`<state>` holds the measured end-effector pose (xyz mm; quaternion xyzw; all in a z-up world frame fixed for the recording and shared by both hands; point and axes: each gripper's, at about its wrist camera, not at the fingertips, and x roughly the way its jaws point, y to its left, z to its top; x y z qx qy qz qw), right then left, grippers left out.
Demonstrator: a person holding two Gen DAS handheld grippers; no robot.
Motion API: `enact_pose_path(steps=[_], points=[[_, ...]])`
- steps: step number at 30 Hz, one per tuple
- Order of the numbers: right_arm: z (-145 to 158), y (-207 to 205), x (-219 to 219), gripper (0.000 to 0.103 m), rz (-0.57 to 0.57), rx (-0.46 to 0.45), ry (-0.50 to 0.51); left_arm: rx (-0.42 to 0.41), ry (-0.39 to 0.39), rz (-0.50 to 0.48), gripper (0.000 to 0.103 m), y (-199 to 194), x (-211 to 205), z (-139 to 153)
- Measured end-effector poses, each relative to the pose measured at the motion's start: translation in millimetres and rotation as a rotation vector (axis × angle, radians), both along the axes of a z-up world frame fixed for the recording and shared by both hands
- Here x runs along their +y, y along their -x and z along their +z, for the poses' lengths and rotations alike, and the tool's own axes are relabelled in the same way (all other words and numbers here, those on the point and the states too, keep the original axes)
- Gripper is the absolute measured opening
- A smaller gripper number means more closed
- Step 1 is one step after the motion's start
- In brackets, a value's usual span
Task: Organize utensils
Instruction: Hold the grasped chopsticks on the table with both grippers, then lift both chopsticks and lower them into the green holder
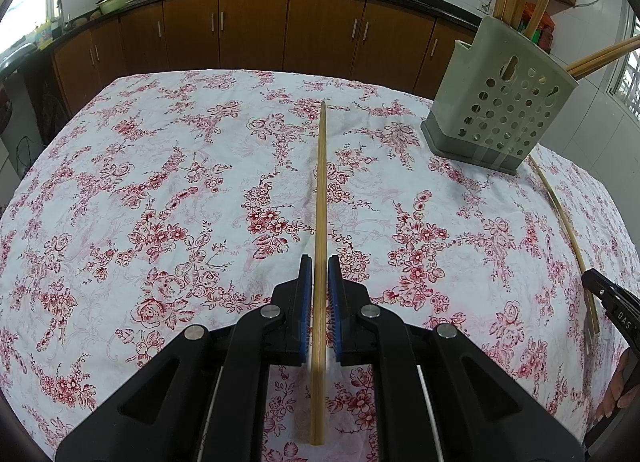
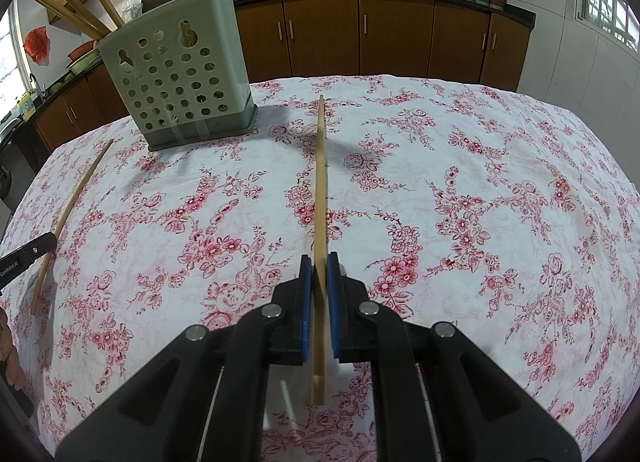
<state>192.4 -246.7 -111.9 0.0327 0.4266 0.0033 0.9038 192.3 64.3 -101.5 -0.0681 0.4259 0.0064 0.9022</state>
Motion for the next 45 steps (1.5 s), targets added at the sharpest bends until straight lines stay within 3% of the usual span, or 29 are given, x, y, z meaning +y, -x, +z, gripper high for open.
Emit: enact_pose_path(steps=[13, 16, 20, 23, 29, 33, 40, 45], points=[[0.1, 1.4, 0.0, 0.010, 0.000, -0.001, -0.008, 0.001, -0.005, 0.000, 0.010, -0.3, 0.4, -0.5], [0.2, 6.6, -1.3, 0.010, 0.006, -0.001, -0.023, 0.007, -0.073, -0.026, 0.010, 5.7, -6.2, -0.3], [0.1, 9.6, -7.4, 0.008, 0.009, -0.003, -0.057, 0.008, -0.076, -0.033, 0.008, 15.0, -2.9, -1.2], [8.8, 14.0, -8.0, 0.008, 0.002, -0.031, -0.040, 0.002, -0.134, -0.046, 0.008, 18.9, -5.2, 2.5], [64.0, 30.9, -7.9, 0.008, 0.007, -0.198, -0.007, -0.161, -0.107, -0.065, 0.008, 35.0, -4.0, 58.5], [97.8, 37.2, -8.8, 0.008, -0.001, -0.296, -0.016, -0.263, -0.034, -0.059, 0.007, 34.0, -0.4, 103.0], [141.3, 38.4, -15.5, 0.008, 0.006, -0.413, -0.058, -0.352, 0.000, -0.100, 0.002, 22.1, -11.3, 149.6], [157.4, 40.8, -10.0, 0.008, 0.030, -0.460, -0.055, -0.348, -0.024, -0.119, 0.002, 19.5, -15.2, 152.9]])
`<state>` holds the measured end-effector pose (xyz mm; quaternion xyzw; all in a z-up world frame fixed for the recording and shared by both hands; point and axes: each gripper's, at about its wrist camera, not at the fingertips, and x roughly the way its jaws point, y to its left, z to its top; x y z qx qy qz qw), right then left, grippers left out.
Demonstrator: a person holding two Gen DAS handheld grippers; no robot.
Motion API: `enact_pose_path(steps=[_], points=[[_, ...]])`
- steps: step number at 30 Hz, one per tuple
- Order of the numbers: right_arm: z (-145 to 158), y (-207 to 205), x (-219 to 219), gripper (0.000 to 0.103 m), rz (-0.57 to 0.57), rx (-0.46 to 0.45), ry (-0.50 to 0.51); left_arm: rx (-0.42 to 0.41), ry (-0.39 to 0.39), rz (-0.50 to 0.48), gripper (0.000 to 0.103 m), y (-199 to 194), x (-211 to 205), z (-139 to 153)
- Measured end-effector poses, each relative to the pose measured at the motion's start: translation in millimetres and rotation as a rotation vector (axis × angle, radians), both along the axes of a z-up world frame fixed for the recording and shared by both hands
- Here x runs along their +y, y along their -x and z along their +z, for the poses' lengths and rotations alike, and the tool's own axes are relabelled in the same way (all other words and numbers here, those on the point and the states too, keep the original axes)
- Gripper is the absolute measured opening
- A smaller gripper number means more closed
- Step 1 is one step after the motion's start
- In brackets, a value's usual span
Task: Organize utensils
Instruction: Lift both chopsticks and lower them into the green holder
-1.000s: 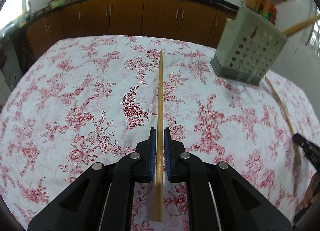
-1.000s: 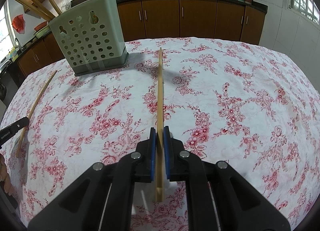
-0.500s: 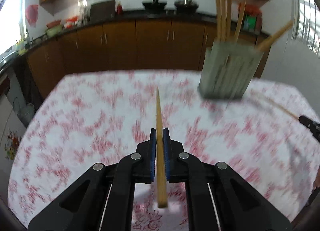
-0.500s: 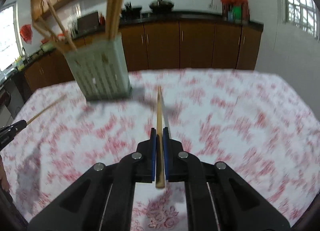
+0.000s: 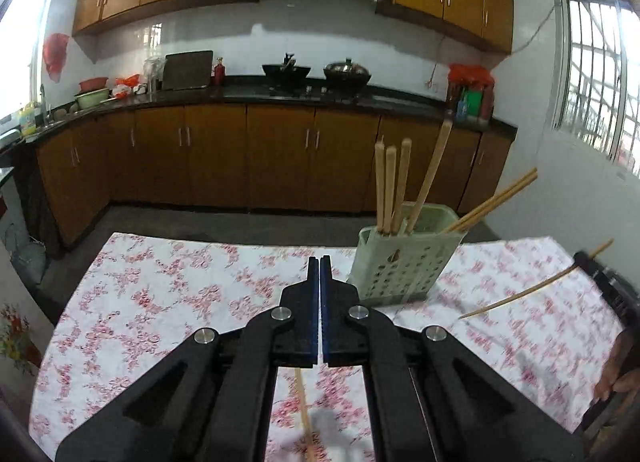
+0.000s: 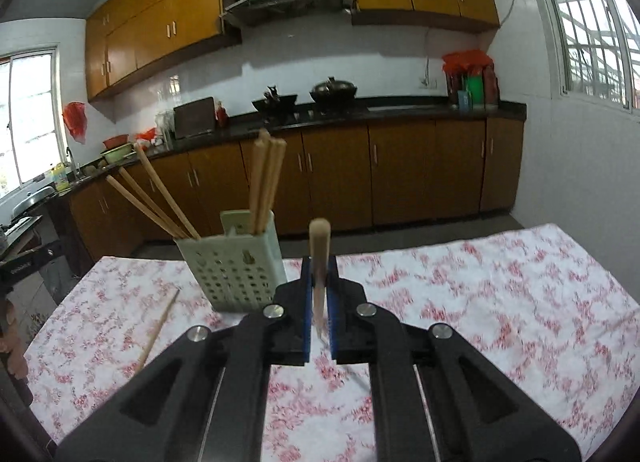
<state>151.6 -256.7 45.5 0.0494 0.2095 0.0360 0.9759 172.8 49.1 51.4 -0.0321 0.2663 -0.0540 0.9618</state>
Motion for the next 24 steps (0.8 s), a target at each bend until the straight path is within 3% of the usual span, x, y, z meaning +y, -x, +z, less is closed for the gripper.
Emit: enact_pose_path(steps=[3, 7, 13, 15, 18, 24], points=[[-3.1, 1.0, 1.2, 0.008, 0.005, -0.001, -0.002, 0.052, 0.006, -0.017, 0.002, 3.1, 0.2, -21.9], [-4.2, 4.8, 4.8, 0.008, 0.009, -0.004, 0.014, 0.190, 0.005, -0.029, 0.004, 10.2, -2.4, -79.6], [-4.4, 4.2, 5.3, 0.008, 0.011, 0.003, 0.024, 0.341, -0.004, 0.002, 0.005, 14.8, -7.7, -136.3], [-5.2, 4.0, 4.7, 0.008, 0.009, 0.004, 0.025, 0.369, -0.004, 0.009, 0.005, 16.9, -9.6, -145.9], [-5.8, 3.8, 3.3, 0.008, 0.006, 0.003, 0.020, 0.341, -0.055, 0.018, 0.005, 24.1, -16.9, -146.6], [-5.7, 4.1, 3.8, 0.008, 0.009, 0.005, 0.022, 0.346, -0.077, 0.015, 0.002, 25.5, -16.1, -143.7]])
